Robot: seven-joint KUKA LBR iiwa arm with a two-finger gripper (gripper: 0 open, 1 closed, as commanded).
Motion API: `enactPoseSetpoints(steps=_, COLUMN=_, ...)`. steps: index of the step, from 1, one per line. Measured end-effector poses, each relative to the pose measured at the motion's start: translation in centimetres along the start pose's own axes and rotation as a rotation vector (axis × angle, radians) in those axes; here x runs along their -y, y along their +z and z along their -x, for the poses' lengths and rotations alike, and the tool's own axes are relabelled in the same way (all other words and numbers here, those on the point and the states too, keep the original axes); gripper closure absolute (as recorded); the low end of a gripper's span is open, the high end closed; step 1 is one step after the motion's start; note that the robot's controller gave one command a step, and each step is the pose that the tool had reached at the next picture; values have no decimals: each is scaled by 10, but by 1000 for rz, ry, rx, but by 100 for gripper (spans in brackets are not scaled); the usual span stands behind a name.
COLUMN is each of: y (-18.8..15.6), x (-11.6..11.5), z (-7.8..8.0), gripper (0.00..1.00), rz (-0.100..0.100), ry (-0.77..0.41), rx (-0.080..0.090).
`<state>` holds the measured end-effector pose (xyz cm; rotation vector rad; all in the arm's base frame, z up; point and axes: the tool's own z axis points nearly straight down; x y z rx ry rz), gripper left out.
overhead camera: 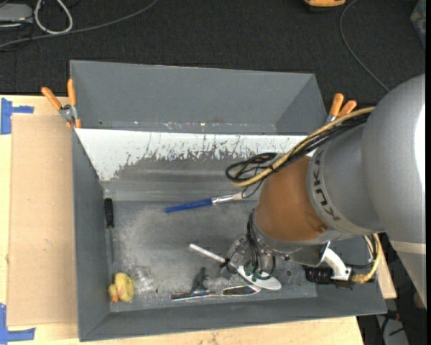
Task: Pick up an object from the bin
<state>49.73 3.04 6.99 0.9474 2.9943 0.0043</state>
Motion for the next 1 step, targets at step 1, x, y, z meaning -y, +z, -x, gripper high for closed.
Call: enactPoseSetpoints(steps=1, y=-25, x=2, z=-2, gripper=100, rz=-7, ry=-1, rx=-9)
